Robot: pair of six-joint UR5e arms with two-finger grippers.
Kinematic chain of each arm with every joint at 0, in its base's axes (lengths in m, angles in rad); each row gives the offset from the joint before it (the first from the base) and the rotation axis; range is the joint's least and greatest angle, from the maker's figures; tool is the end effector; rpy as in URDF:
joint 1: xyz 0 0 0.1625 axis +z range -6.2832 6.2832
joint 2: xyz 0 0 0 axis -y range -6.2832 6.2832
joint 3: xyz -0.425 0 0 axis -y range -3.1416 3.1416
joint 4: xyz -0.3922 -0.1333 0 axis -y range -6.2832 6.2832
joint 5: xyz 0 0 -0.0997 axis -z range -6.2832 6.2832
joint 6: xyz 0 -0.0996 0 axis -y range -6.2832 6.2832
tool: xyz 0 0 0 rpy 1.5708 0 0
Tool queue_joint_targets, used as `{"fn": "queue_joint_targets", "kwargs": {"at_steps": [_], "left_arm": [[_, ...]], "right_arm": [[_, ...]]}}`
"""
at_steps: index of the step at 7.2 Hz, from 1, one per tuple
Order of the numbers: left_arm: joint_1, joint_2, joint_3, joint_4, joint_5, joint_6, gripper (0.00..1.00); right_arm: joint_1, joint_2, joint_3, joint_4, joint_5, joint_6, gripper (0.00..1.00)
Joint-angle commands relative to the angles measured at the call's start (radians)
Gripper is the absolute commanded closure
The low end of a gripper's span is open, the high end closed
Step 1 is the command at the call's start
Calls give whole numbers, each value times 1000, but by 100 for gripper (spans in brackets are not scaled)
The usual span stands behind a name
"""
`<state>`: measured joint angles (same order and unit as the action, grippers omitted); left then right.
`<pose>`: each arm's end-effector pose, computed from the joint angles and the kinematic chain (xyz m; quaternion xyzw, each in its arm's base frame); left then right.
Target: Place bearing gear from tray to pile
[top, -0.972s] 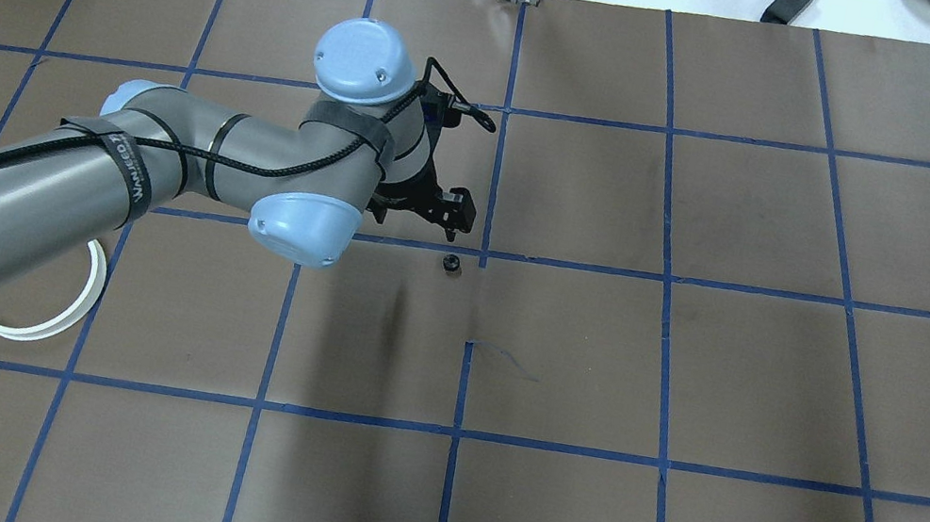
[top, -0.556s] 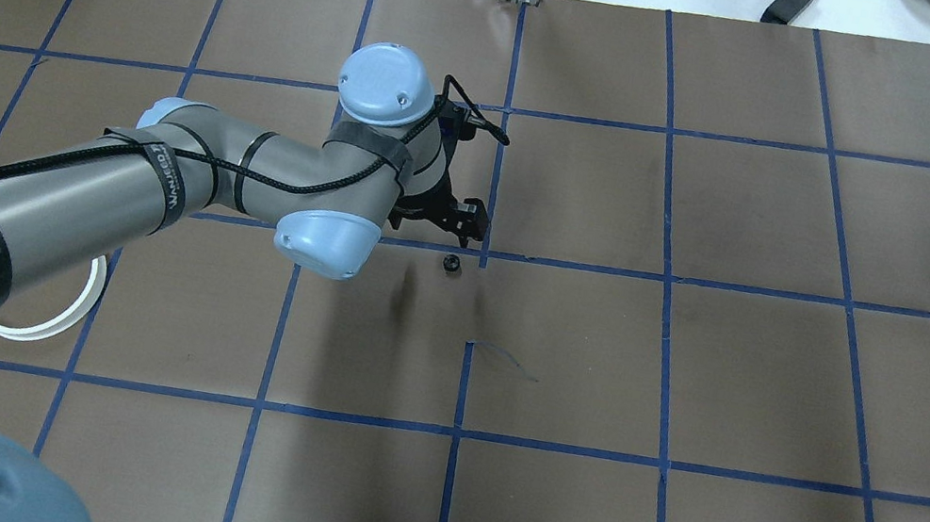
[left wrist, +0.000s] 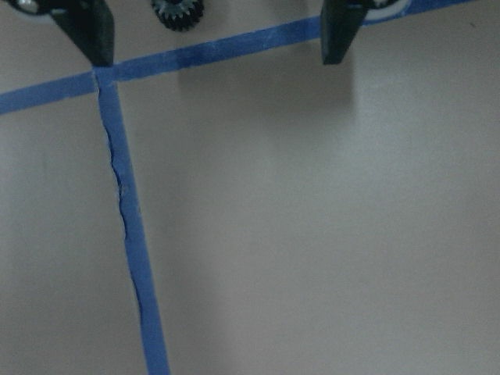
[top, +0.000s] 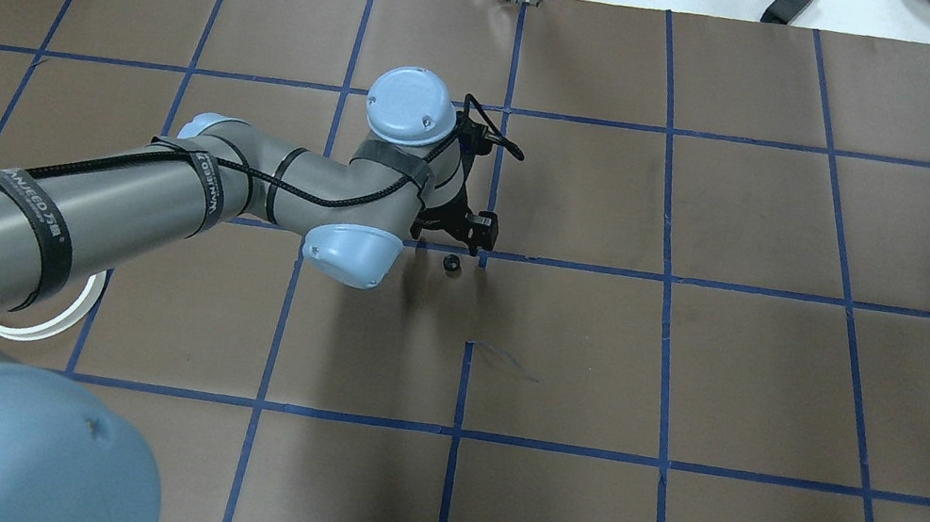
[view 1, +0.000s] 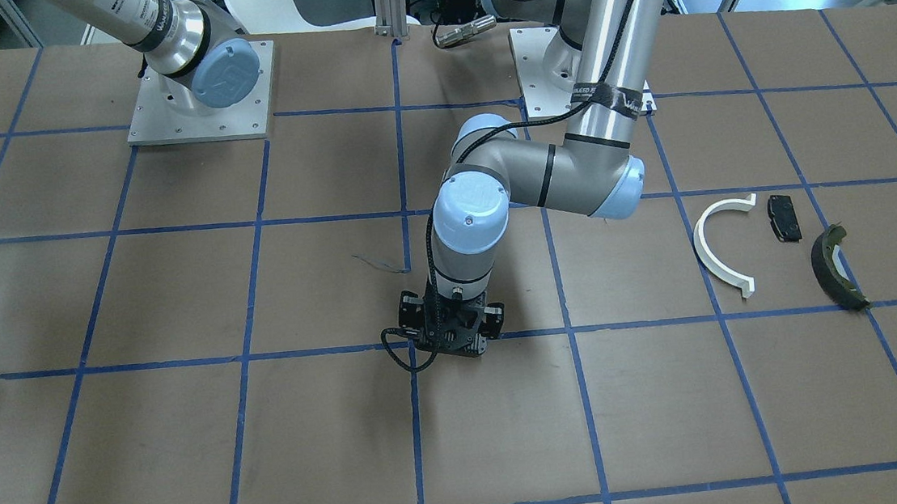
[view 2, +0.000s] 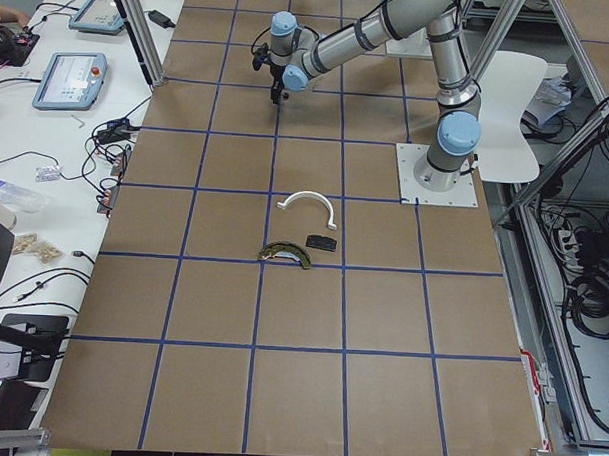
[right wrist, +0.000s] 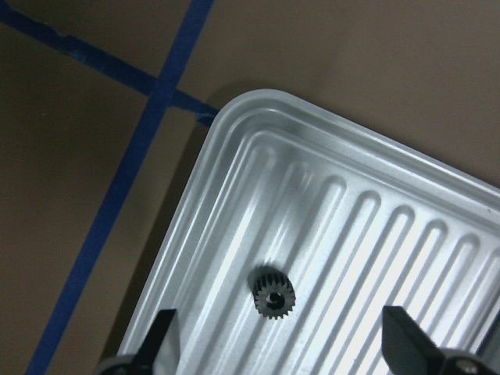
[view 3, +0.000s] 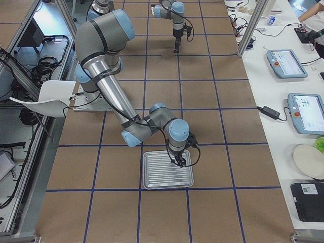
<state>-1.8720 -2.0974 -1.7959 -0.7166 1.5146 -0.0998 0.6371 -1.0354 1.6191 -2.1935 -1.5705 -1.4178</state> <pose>-0.3135 -0.5408 0.1734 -0.1018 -0.9931 0.0446 0.0377 -0.4412 -0.4924 0.2162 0.2397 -0.9707 0.0076 0.0179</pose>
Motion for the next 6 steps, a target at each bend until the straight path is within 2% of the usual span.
{"fn": "queue_joint_targets", "kwargs": {"at_steps": [1, 3, 4, 6], "left_arm": [[-21, -3, -5, -9, 4, 0, 15], [-24, -1, -6, -10, 4, 0, 17], [-24, -1, -8, -12, 4, 0, 23], [-27, -1, -10, -15, 15, 2, 50]], "right_arm": [[-2, 21, 7, -3, 4, -29, 13], [-2, 23, 8, -5, 4, -52, 13], [-2, 34, 7, -8, 4, -53, 15], [-2, 51, 5, -44, 1, -56, 18]]}}
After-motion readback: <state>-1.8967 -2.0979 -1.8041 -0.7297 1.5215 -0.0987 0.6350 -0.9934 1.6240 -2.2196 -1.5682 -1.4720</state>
